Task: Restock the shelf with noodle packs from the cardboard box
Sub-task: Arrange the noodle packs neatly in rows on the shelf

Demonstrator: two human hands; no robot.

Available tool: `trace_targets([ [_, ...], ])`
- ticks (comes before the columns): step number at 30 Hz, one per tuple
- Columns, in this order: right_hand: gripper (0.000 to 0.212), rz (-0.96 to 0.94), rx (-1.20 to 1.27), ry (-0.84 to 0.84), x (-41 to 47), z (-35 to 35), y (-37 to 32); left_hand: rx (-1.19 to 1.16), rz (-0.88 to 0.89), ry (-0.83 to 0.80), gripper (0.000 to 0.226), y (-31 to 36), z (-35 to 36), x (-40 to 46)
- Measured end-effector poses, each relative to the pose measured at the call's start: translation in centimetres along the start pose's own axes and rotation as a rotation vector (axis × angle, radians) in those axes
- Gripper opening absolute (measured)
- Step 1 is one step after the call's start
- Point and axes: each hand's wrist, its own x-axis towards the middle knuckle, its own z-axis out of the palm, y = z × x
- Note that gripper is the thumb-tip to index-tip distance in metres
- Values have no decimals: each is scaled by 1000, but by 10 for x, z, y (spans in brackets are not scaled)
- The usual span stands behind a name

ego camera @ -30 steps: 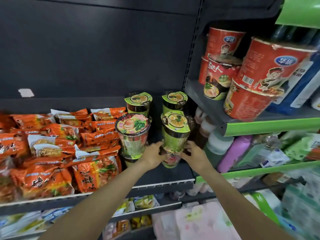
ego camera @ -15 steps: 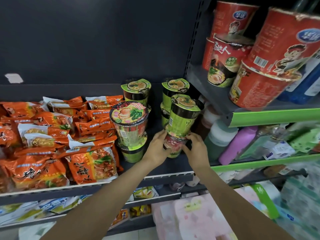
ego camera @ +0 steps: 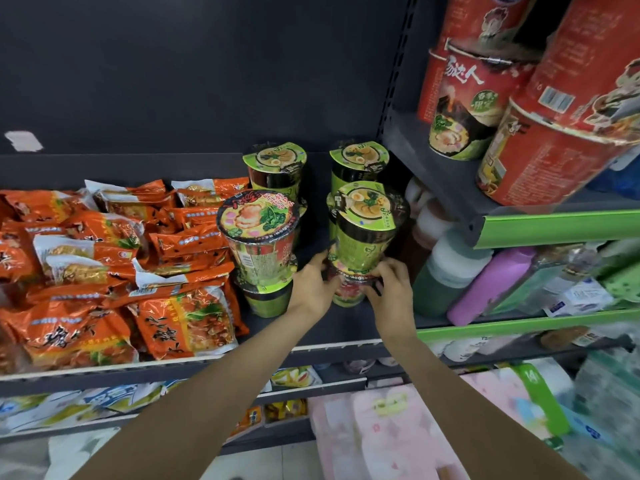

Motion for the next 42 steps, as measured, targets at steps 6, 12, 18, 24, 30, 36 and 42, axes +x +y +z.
trace_targets([
  [6,31,-4,4,11,17,-4,7,-88,-28,37,59,5,11,11],
  [12,27,9,43,-3,25,-7,8,-54,-26,15,56,8,13,20],
  [18,51,172,309,-7,25,-16,5,51,129,30,59,11,6,26],
  [24,56,230,259,-107,33,-22,10,-10,45,-128,61,2,5,28],
  [30,47,182,122,-131,45,-25,8,-102,-7,-194,67,4,3,28],
  [36,51,238,146,-181,43,-25,10,-92,21,-245,76,-4,0,20],
  [42,38,312,111,-90,50,-27,9,5,23,-286,73,-9,-4,14],
])
